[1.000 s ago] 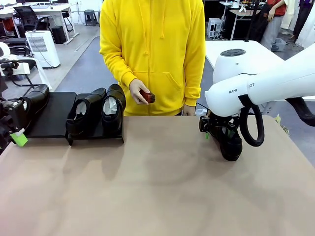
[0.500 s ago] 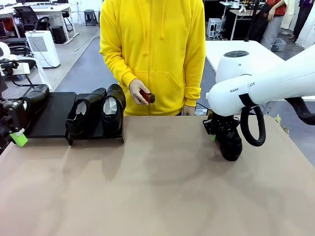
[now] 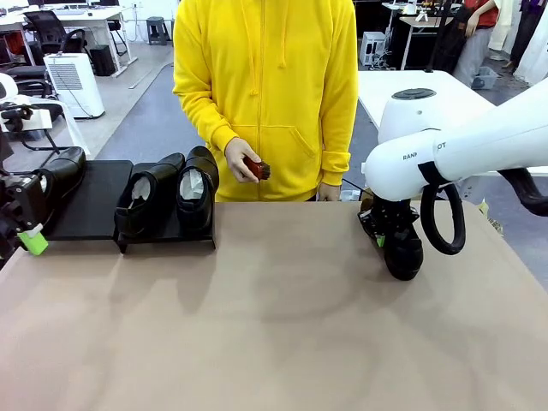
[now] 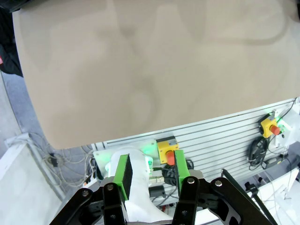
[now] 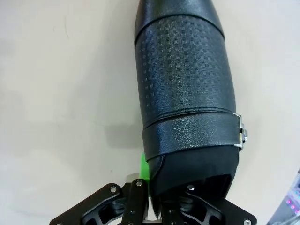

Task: Organize the shoes by placing them on the stand.
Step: Pick up one Shoe and place it in the middle of the table.

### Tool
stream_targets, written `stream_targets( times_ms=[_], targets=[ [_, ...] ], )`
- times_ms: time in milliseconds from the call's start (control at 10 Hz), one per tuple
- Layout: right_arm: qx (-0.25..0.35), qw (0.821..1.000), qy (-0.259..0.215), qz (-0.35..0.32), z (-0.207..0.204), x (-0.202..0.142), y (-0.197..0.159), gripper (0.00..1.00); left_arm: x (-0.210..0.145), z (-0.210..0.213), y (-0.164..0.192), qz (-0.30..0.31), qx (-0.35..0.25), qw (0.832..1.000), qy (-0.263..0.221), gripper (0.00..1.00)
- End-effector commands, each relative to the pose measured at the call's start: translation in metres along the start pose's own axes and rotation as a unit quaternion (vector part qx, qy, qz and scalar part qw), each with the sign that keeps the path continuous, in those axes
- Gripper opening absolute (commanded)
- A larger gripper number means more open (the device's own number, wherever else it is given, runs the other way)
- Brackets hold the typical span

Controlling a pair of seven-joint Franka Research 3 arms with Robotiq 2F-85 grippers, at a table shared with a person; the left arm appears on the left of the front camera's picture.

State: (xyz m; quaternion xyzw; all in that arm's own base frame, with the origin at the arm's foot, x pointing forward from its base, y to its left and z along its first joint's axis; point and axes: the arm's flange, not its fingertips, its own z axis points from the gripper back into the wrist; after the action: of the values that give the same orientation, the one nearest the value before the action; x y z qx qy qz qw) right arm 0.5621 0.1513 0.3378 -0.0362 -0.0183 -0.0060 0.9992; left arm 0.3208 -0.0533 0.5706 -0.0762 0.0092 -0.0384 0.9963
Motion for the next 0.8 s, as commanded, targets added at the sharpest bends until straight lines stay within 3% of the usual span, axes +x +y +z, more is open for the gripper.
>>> stream_targets(
  times_ms=[0,300,500,700],
  targets=[
    [0.026,0.999,0.02,-0.002,0.02,-0.011,-0.007,0.0,0.0,-0.001,0.001,-0.004,-0.007,1.0,-0.001,0.5],
    [0.058,0.995,0.004,-0.084,0.084,-0.068,0.012,0.0,0.0,-0.001,0.001,-0.004,-0.007,1.0,-0.001,0.5],
    [0.105,0.993,0.011,-0.047,0.099,-0.114,0.05,0.0,0.0,-0.001,0.001,-0.004,-0.007,1.0,-0.001,0.5],
    [0.101,0.994,0.041,0.015,0.099,-0.153,0.1,0.0,0.0,-0.001,0.001,-0.004,-0.007,1.0,-0.001,0.5]
  ],
)
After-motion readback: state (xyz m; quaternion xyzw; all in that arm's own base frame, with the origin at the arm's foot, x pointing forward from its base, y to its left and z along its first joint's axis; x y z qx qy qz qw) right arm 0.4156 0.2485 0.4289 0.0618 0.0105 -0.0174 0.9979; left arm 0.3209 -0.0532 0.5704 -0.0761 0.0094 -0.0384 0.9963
